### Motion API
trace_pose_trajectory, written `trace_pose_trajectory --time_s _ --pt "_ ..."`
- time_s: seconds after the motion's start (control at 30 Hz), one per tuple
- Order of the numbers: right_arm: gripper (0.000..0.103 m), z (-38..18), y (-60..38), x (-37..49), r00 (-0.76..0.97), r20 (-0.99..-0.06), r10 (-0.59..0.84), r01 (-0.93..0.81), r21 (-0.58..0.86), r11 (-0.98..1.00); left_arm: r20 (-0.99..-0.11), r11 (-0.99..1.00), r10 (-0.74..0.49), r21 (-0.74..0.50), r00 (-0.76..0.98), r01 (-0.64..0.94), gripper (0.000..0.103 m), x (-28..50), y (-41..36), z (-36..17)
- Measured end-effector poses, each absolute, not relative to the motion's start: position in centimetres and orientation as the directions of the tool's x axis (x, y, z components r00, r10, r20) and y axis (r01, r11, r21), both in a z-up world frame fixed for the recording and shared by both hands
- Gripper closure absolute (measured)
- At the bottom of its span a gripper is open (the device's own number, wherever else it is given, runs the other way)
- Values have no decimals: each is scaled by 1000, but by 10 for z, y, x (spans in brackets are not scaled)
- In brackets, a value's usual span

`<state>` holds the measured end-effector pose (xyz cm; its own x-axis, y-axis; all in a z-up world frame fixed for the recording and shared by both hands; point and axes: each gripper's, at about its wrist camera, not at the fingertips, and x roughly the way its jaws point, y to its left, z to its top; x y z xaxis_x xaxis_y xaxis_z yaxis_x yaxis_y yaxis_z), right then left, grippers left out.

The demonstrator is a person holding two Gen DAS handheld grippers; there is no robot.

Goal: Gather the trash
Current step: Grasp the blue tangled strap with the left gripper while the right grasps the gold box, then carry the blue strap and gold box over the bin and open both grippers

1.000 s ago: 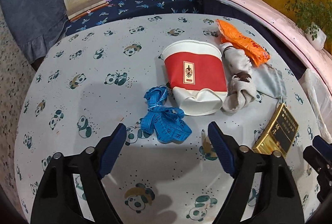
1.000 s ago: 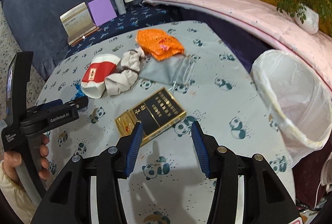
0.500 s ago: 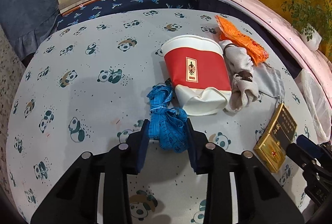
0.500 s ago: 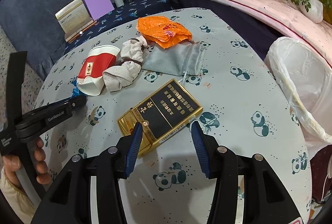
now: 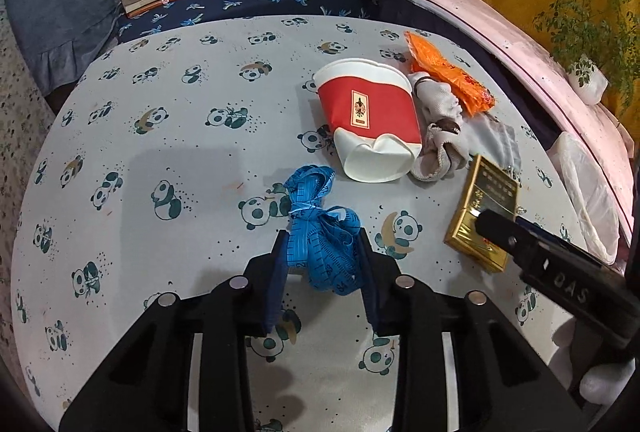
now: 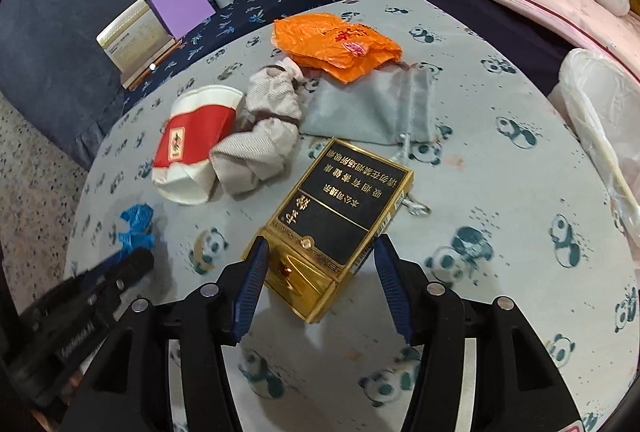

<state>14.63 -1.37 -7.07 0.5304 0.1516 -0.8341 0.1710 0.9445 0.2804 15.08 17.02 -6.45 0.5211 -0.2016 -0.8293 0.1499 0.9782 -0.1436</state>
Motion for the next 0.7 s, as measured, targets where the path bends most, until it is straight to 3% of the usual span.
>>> trace_pose_trajectory --time_s 0.07,0.33,0.47,0.7 --pt "39 -71 -9 155 532 -834 146 190 286 939 -827 979 -199 -142 525 147 72 152 171 -63" --pt "36 -78 12 173 523 -852 32 198 159 967 -830 980 -199 -151 521 133 72 158 174 -65" --pt "41 -80 15 167 533 -846 -2 166 101 981 -830 977 -208 -152 518 148 72 158 167 -65" --pt "44 -75 -12 145 544 -839 -5 198 123 972 -822 968 -235 -150 518 201 72 153 142 -58"
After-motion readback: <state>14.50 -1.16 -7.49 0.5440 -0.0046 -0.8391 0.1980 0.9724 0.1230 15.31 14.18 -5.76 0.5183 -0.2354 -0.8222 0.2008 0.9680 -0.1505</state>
